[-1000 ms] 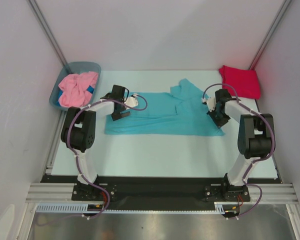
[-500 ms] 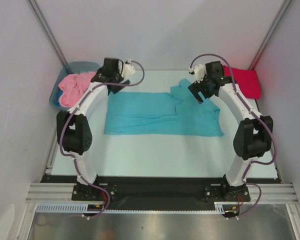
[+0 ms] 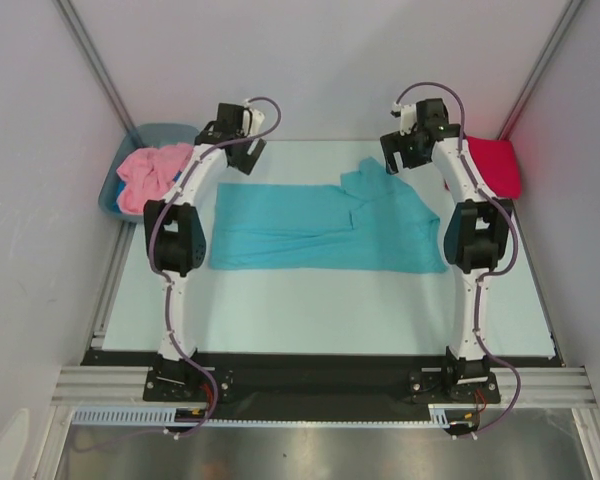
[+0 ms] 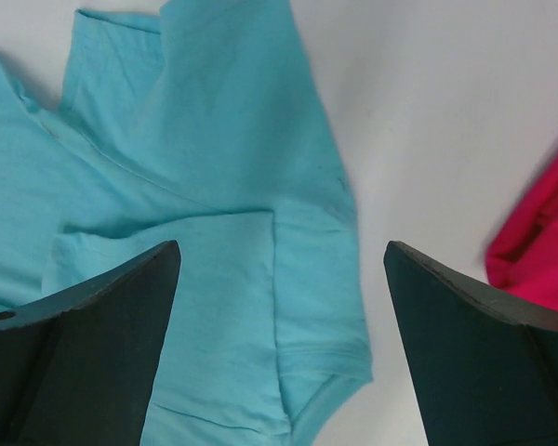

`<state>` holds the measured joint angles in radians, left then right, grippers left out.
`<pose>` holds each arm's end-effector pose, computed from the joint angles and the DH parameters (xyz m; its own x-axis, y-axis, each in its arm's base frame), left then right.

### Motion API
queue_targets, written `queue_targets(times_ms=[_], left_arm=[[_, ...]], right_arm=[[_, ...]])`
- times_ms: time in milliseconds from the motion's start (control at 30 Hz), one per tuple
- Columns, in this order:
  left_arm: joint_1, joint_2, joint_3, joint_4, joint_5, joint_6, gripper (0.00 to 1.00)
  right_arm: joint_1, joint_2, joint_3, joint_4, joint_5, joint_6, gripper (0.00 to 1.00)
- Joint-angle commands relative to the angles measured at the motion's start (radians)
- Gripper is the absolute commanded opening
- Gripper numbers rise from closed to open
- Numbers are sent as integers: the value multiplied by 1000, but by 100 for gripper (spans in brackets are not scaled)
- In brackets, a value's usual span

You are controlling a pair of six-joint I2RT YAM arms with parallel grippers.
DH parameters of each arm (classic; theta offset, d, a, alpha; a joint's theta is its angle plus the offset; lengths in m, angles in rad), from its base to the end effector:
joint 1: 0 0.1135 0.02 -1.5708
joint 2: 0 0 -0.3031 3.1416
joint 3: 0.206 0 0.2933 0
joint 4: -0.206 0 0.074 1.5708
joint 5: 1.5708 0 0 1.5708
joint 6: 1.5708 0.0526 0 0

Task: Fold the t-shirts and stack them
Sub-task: Fold the tshirt

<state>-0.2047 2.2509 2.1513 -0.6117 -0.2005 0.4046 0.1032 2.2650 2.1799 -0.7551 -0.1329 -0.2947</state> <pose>0.5870 -0.1112 0.2984 -0.5673 0.5118 -0.6452 0.2990 0.8580 0.4177 0.5854 0.0676 0.2879 -0.6537 -0.3571 -0.6672 -0.3970 0.9124 -0.0994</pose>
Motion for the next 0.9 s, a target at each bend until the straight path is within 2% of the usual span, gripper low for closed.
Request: queue_targets(times_ms=[0,167,300,367,433,500,533,600,633,667,700,733,767,800,833,867], left_arm=[[10,27,-7,-98,85,-108,93],[21,29,-5,-122,147,-122,93],[21,-17,-1,-167,185,-80,94],[21,-83,-40,-201,242,-49,92],[18,-152,-80,-262,338,17,85],[13,-194,-148,-314,381,106,84],[7,-218,-174,-327,380,137,83],[-5,-292,-298,-345,371,213,84],[-13,-318,-298,-347,363,246,84],[-21,-344,-380,-347,355,279,83],[-62,-472,-588,-303,270,436,78],[-62,-488,-590,-296,270,454,78],[-67,-505,-614,-293,276,468,74],[-68,-514,-649,-292,292,480,65],[-68,-521,-657,-292,300,487,29],[-68,-524,-665,-292,309,488,12]], right_arm=[[-13,37,109,-64,-103,52,97],[-34,131,161,-86,-166,74,95],[-30,108,124,-125,-192,-3,93],[-31,59,80,-165,-238,-35,83],[-25,27,8,-232,-278,-63,72],[-8,-20,-70,-291,-272,-113,67],[-5,-34,-97,-303,-257,-132,58],[6,-91,-190,-308,-223,-171,49],[6,-110,-222,-306,-215,-182,47],[6,-134,-250,-299,-200,-191,45],[4,-224,-335,-277,-156,-222,38],[4,-225,-336,-277,-155,-222,38],[4,-261,-350,-267,-139,-228,35],[4,-275,-386,-257,-126,-228,28],[4,-295,-403,-235,-113,-227,24],[4,-321,-420,-225,-99,-227,6]])
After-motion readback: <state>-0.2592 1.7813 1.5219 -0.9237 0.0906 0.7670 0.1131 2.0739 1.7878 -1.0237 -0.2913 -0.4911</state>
